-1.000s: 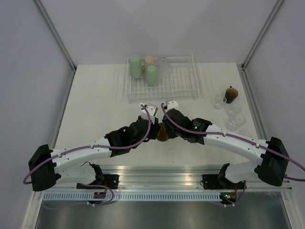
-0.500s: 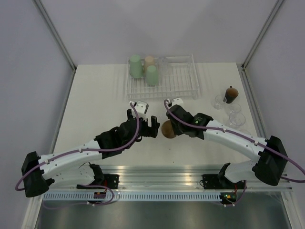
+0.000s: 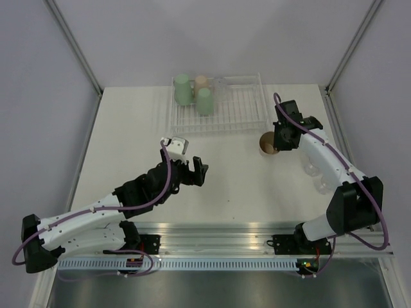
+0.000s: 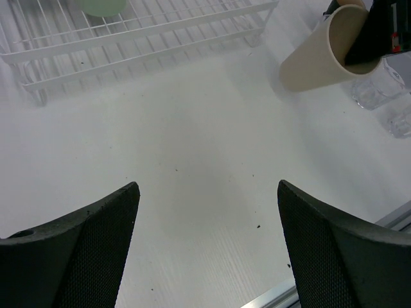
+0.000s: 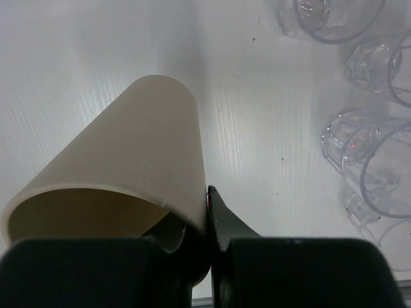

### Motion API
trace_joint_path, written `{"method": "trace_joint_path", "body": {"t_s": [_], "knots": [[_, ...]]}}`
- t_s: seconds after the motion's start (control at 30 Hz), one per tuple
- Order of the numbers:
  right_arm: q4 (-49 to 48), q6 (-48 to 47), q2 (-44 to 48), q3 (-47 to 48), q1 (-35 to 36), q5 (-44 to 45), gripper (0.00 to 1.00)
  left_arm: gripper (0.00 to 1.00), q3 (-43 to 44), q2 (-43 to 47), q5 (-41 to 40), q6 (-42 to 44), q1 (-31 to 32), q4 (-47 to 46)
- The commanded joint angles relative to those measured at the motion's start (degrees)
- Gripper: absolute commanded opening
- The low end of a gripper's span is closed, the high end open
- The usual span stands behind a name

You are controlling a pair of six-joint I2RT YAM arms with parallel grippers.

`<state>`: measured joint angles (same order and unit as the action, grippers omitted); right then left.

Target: Unload the cups from the dish rack

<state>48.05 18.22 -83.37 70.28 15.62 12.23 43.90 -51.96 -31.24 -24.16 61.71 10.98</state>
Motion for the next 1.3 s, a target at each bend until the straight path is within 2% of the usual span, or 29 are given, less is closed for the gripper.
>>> {"method": "trace_joint_path", "body": {"t_s": [0.0, 0.2, 0.4, 0.63, 1.1, 1.17, 1.27], "knots": [[2.93, 0.85, -2.49, 3.72, -4.01, -2.91, 0.01, 0.90, -1.44, 4.05, 1.10, 0.08, -0.10, 0.97], [5.55, 2.96, -5.83, 5.74, -11.21, -4.06, 0.01, 0.90, -5.40, 13.27, 2.59, -0.09, -0.10, 3.43], [8.36, 3.93, -8.82, 9.43, -12.71, -2.83, 0.01, 0.91, -8.04, 20.58, 2.50, -0.53, -0.10, 5.89], [9.78, 3.76, -12.07, 11.55, -15.18, -0.28, 0.01, 0.91, -8.65, 22.52, 2.42, -1.06, -0.10, 7.65], [6.26, 1.38, -15.07, 9.70, -24.14, -6.60, 0.02, 0.91, -9.01, 22.61, 2.15, -1.59, -0.10, 7.74], [6.00, 1.47, -15.15, 9.61, -24.32, -6.78, 0.18, 0.91, -8.83, 22.35, 2.06, -1.59, -0.10, 7.74], [5.91, 1.73, -14.28, 9.70, -24.49, -7.22, 0.35, 0.91, -8.66, 21.56, 2.06, -1.68, -0.10, 7.74]]}}
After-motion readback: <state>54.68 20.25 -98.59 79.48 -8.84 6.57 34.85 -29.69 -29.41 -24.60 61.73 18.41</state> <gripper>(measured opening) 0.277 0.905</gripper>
